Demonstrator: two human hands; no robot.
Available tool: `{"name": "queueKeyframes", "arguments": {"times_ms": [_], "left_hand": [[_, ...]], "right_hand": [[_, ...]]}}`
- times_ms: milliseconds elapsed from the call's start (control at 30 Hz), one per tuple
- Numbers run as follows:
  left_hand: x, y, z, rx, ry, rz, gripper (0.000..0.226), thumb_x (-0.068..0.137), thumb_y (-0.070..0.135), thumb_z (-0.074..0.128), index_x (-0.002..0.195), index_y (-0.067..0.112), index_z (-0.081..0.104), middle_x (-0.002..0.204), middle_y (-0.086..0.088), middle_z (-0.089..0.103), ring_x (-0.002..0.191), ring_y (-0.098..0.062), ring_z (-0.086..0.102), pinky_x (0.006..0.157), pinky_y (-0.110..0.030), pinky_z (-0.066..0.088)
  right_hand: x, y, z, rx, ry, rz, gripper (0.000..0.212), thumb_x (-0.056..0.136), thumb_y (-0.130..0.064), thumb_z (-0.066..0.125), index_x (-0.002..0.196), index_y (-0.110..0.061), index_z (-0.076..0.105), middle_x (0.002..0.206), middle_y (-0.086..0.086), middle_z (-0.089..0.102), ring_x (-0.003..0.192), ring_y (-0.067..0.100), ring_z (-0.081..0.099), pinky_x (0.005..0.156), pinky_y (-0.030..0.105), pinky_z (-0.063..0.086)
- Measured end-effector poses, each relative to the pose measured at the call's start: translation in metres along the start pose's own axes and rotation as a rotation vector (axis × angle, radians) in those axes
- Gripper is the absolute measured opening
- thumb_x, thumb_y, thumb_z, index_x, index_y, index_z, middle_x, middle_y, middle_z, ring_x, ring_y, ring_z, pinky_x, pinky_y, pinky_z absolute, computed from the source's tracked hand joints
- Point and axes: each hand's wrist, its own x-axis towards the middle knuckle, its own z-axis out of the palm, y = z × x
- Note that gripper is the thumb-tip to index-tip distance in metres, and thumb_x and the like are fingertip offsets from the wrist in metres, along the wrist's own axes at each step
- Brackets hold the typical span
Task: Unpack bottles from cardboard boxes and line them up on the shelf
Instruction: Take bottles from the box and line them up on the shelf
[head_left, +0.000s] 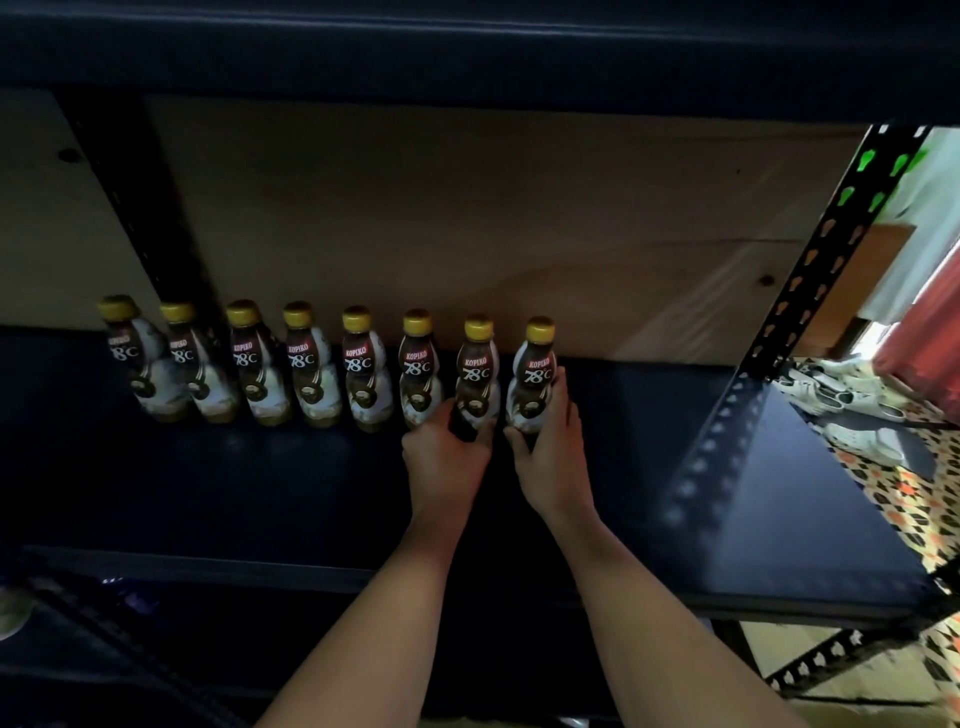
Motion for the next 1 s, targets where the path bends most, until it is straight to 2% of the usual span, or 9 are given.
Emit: {"name": "queueKeyframes", "arguments": {"times_ms": [67, 200, 367, 767, 1000], "left_hand": [[0.0, -0.0006, -0.0003, -0.016, -0.003, 0.004, 0.037, 0.083, 0.037, 0.081, 0.117, 0.022, 0.074, 0.109, 0.002, 0.077, 0.106, -0.015, 0.071, 0.092, -0.032, 0.058], [0.0005, 0.0002, 0.0002, -0.012, -0.005, 0.001, 0.038, 0.082, 0.034, 0.084, 0.116, 0.02, 0.075, 0.109, 0.001, 0.077, 0.105, -0.016, 0.071, 0.091, -0.027, 0.056], [0.0018, -0.0017, 0.0009, 0.014, -0.007, -0.004, 0.04, 0.082, 0.037, 0.084, 0.117, 0.02, 0.074, 0.109, -0.001, 0.077, 0.106, -0.018, 0.071, 0.091, -0.033, 0.058], [0.0011, -0.0028, 0.0014, -0.014, -0.017, 0.003, 0.037, 0.082, 0.04, 0.081, 0.114, 0.022, 0.074, 0.107, 0.003, 0.077, 0.104, -0.014, 0.072, 0.09, -0.037, 0.059], [0.0013, -0.0019, 0.0003, -0.009, -0.021, -0.005, 0.037, 0.081, 0.038, 0.083, 0.114, 0.021, 0.075, 0.108, 0.002, 0.077, 0.106, -0.014, 0.071, 0.092, -0.037, 0.059]], "right_hand": [[0.0001, 0.0003, 0.0004, -0.002, 0.004, -0.003, 0.097, 0.094, -0.015, 0.068, 0.162, -0.029, 0.001, 0.148, 0.006, 0.037, 0.133, 0.02, 0.044, 0.106, 0.03, 0.039], [0.0003, 0.0005, 0.0006, -0.009, 0.008, 0.003, 0.096, 0.094, -0.013, 0.067, 0.162, -0.029, 0.001, 0.148, 0.006, 0.037, 0.133, 0.021, 0.045, 0.11, 0.041, 0.043], [0.0003, 0.0011, 0.0017, -0.011, 0.008, -0.004, 0.097, 0.094, -0.013, 0.067, 0.161, -0.031, -0.001, 0.148, 0.006, 0.038, 0.131, 0.023, 0.049, 0.109, 0.047, 0.046], [0.0003, 0.0002, 0.0006, 0.011, 0.014, 0.002, 0.095, 0.095, -0.01, 0.066, 0.163, -0.026, 0.002, 0.151, 0.006, 0.034, 0.137, 0.02, 0.041, 0.112, 0.036, 0.039], [0.0024, 0.0013, 0.0033, 0.0, 0.028, 0.023, 0.097, 0.093, -0.011, 0.069, 0.162, -0.029, 0.004, 0.145, 0.007, 0.04, 0.13, 0.024, 0.05, 0.11, 0.047, 0.045]]}}
